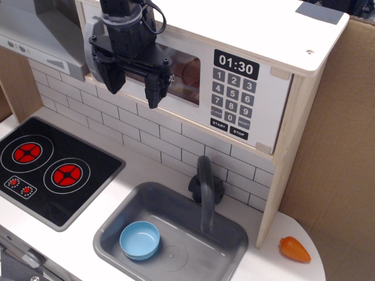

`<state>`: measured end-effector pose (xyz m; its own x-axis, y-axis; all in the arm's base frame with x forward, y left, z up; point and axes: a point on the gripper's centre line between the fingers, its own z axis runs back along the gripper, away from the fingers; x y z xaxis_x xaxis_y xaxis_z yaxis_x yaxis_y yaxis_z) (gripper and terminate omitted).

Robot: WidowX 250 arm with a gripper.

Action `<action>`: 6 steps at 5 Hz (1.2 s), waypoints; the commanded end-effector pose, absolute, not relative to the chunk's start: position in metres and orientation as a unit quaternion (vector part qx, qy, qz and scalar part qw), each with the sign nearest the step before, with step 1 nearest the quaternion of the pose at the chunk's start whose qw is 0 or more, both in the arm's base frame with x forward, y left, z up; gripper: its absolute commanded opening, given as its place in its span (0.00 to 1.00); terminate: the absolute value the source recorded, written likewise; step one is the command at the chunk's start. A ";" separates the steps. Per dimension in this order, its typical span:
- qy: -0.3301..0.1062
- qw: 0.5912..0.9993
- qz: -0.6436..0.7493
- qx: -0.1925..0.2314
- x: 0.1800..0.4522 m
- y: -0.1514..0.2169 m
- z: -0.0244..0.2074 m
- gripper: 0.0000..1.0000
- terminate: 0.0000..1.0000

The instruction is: Open microwave

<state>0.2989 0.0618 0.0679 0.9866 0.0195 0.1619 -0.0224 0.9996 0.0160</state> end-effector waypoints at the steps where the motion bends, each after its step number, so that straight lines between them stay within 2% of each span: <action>1: -0.081 0.997 0.011 0.009 0.299 0.062 0.068 1.00 0.00; 2: -0.081 0.996 -0.011 -0.019 0.283 0.085 0.064 1.00 0.00; 3: -0.084 0.996 -0.018 -0.019 0.272 0.111 0.065 1.00 0.00; 4: -0.103 0.994 0.013 -0.022 0.275 0.138 0.072 1.00 0.00; 5: -0.128 0.991 0.015 -0.025 0.290 0.154 0.076 1.00 0.00; 6: -0.153 0.988 0.011 -0.023 0.305 0.155 0.079 1.00 0.00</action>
